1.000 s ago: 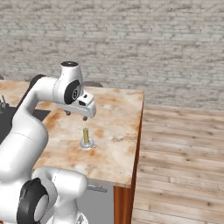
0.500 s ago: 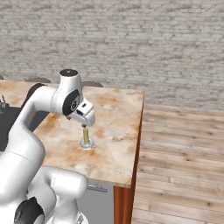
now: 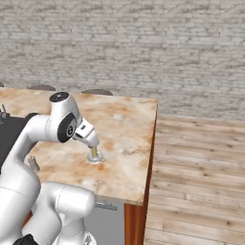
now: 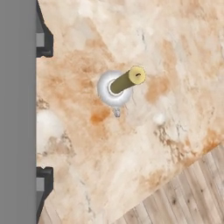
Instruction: Pick the candle and candle from the dining table and place them in the open cabinet. Close the cabinet after placing the objects.
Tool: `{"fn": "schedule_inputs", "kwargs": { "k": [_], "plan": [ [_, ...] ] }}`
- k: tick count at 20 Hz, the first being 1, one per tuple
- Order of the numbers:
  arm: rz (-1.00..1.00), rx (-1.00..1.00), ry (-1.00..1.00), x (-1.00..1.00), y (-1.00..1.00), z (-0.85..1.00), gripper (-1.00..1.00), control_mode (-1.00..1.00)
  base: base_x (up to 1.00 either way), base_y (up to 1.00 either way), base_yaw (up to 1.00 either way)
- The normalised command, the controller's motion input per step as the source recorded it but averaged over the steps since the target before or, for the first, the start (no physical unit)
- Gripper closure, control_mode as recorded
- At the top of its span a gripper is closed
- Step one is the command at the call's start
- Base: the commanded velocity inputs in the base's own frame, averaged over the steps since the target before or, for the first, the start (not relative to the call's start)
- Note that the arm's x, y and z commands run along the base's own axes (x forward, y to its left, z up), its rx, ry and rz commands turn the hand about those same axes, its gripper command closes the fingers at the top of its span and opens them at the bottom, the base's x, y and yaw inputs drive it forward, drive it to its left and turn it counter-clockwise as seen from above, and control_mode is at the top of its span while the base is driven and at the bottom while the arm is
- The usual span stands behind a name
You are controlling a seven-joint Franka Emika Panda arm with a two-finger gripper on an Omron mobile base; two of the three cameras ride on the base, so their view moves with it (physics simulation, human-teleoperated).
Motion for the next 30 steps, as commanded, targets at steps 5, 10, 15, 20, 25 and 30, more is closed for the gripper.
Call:
{"fn": "schedule_inputs", "kwargs": {
  "k": [5, 10, 15, 20, 25, 30],
  "plan": [
    [-0.10, -0.05, 0.00, 0.01, 0.32, -0.10, -1.00, -1.00, 0.00, 0.00, 0.00],
    [-0.07, -0.05, 0.01, 0.05, 0.16, -0.15, -1.00, -1.00, 0.00, 0.00, 0.00],
    [-0.11, -0.06, 0.00, 0.15, 0.04, -0.34, -1.00, -1.00, 0.00, 0.00, 0.00],
    [-0.12, -0.06, 0.00, 0.15, 0.06, -0.31, -1.00, -1.00, 0.00, 0.00, 0.00],
    [-0.09, -0.02, -0.01, 0.00, -0.01, -0.13, -1.00, -1.00, 0.00, 0.00, 0.00],
    [-0.02, 0.18, -0.11, -0.58, -0.44, 0.00, -1.00, -1.00, 0.00, 0.00, 0.00]
  ]
}}
